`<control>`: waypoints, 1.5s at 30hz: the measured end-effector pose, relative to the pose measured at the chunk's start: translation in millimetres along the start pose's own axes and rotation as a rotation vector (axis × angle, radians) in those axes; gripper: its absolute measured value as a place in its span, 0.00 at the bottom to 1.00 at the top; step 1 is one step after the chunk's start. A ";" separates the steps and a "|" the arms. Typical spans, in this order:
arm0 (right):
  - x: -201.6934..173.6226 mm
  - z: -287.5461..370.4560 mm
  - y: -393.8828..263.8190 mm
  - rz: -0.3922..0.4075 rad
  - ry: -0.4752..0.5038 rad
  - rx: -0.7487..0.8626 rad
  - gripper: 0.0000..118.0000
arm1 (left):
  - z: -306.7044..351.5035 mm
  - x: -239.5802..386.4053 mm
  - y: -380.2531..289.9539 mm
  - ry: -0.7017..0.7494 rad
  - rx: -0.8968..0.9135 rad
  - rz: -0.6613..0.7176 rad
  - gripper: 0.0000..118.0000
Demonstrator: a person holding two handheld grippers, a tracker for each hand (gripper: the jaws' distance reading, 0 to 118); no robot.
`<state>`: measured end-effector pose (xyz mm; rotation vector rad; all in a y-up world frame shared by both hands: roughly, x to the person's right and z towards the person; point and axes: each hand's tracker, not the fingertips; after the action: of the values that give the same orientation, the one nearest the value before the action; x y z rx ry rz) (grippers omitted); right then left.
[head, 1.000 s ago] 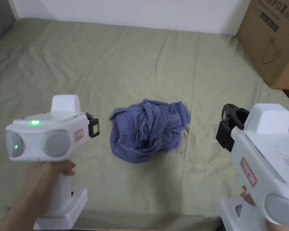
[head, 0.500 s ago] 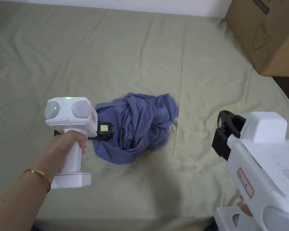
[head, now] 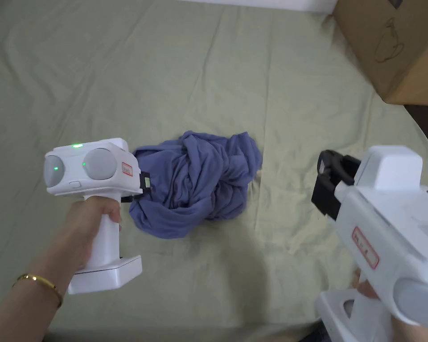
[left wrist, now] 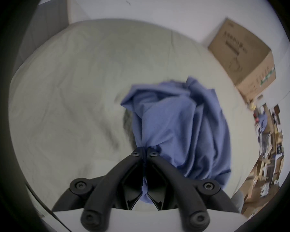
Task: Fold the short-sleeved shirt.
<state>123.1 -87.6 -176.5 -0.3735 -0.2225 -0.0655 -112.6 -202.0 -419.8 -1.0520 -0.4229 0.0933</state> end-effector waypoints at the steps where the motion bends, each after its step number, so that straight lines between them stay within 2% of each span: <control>1: 0.5 -5.7 7.0 -0.019 0.009 0.014 0.00 | 11.5 -1.4 -1.2 -0.014 0.041 0.003 0.00; 3: 4.2 -21.1 22.3 -0.082 0.044 0.018 0.01 | 37.4 -5.4 -7.2 -0.033 0.118 0.029 0.00; 4: 6.1 -32.8 30.4 -0.060 0.057 -0.003 0.02 | 46.2 -5.9 -10.2 -0.038 0.143 0.033 0.00; 5: 5.7 -47.1 39.7 -0.044 0.070 -0.017 0.11 | 54.8 -6.3 -14.3 -0.042 0.166 0.032 0.00; 6: 5.5 -60.2 47.0 -0.022 0.086 -0.035 0.27 | 60.4 -8.8 -15.8 -0.037 0.180 0.034 0.00; 7: 5.6 -77.3 53.5 0.011 0.095 -0.062 0.50 | 65.4 -9.8 -19.6 -0.039 0.188 0.031 0.00; 8: 6.0 -96.0 59.0 0.015 0.118 -0.091 0.82 | 70.1 -11.5 -23.7 -0.042 0.192 0.033 0.00; 9: 5.6 -115.8 62.4 0.026 0.130 -0.151 0.97 | 73.2 -13.4 -27.0 -0.048 0.200 0.044 0.00; 10: 4.7 -138.4 64.3 0.024 0.138 -0.215 0.99 | 74.5 -16.9 -28.0 -0.055 0.206 0.052 0.00; 12: 2.9 -177.5 64.2 0.042 0.154 -0.313 0.99 | 78.0 -20.5 -32.9 -0.055 0.209 0.056 0.00; 14: -0.1 -223.0 54.6 0.083 0.127 -0.449 0.99 | 77.2 -26.3 -35.5 -0.050 0.212 0.061 0.00; 17: -3.7 -280.0 32.6 0.078 0.036 -0.575 0.99 | 71.2 -35.9 -37.1 -0.063 0.187 0.097 0.00; 20: -3.7 -323.1 8.8 0.029 -0.033 -0.635 0.99 | 67.1 -44.2 -36.1 -0.070 0.173 0.123 0.00; 22: -4.9 -345.0 -4.1 0.031 -0.061 -0.651 0.98 | 65.5 -48.0 -34.6 -0.065 0.164 0.125 0.00; 25: -6.5 -368.0 -19.3 0.016 -0.120 -0.697 0.91 | 61.5 -54.7 -32.0 -0.057 0.157 0.125 0.00; 26: -7.2 -373.7 -23.4 -0.007 -0.105 -0.698 0.81 | 59.1 -56.2 -32.0 -0.054 0.154 0.129 0.00; 27: -7.8 -375.9 -25.6 -0.025 -0.102 -0.702 0.64 | 57.2 -58.3 -31.3 -0.054 0.152 0.134 0.00; 28: -8.8 -377.8 -27.8 -0.037 -0.106 -0.708 0.39 | 55.2 -60.7 -30.5 -0.055 0.148 0.144 0.00; 29: -7.6 -374.4 -28.3 -0.046 -0.099 -0.711 0.01 | 53.2 -63.0 -30.0 -0.057 0.149 0.158 0.00; 31: -8.9 -365.8 -25.0 -0.057 -0.070 -0.692 0.01 | 50.7 -67.2 -28.9 -0.068 0.140 0.208 0.00; 34: -1.1 -340.6 -4.7 -0.019 -0.005 -0.674 0.01 | 53.8 -73.4 -23.5 -0.069 0.148 0.227 0.00; 36: 8.3 -314.1 17.5 -0.040 0.016 -0.626 0.01 | 64.6 -76.2 -14.8 -0.060 0.183 0.244 0.00; 38: 26.7 -277.1 48.3 -0.112 0.075 -0.568 0.01 | 85.0 -77.4 -2.9 -0.077 0.252 0.254 0.00; 40: 39.3 -236.2 76.8 -0.148 0.108 -0.510 0.01 | 104.9 -75.9 9.4 -0.067 0.310 0.230 0.00; 43: 58.1 -164.3 120.0 -0.109 0.116 -0.388 0.01 | 146.1 -71.5 25.8 -0.059 0.412 0.197 0.00; 45: 72.3 -121.2 144.3 -0.114 0.128 -0.313 0.01 | 176.3 -70.8 36.0 -0.084 0.476 0.204 0.00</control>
<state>233.2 0.2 -321.1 -0.6660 -0.1060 -0.2378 -240.2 -58.6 -396.7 -0.6194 -0.3448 0.4021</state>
